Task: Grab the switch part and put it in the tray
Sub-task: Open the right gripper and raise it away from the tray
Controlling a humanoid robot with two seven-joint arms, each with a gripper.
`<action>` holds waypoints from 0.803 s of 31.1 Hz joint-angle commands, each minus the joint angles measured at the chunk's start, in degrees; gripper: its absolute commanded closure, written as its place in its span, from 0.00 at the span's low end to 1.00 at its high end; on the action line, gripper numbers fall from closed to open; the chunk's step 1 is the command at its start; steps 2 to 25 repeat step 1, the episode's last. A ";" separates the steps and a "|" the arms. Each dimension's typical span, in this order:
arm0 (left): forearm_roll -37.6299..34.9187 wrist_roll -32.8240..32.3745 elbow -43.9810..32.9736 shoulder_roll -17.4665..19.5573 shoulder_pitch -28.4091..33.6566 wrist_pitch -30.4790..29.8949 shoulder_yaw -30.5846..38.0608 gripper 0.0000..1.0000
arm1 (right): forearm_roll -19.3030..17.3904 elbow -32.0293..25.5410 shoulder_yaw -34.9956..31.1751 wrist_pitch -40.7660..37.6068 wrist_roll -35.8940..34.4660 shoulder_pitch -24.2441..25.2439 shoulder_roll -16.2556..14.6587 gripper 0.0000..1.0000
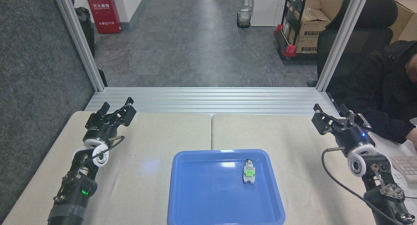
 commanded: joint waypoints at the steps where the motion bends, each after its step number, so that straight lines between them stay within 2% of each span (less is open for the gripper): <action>1: 0.02 -0.04 0.00 0.00 0.00 -0.02 -1.32 0.00 | -0.04 2.76 -5.16 0.02 -0.38 0.06 -3.39 0.06; 25: 0.02 -0.04 0.00 0.00 0.00 -0.02 -1.32 0.00 | -0.04 2.76 -5.16 0.02 -0.38 0.06 -3.39 0.06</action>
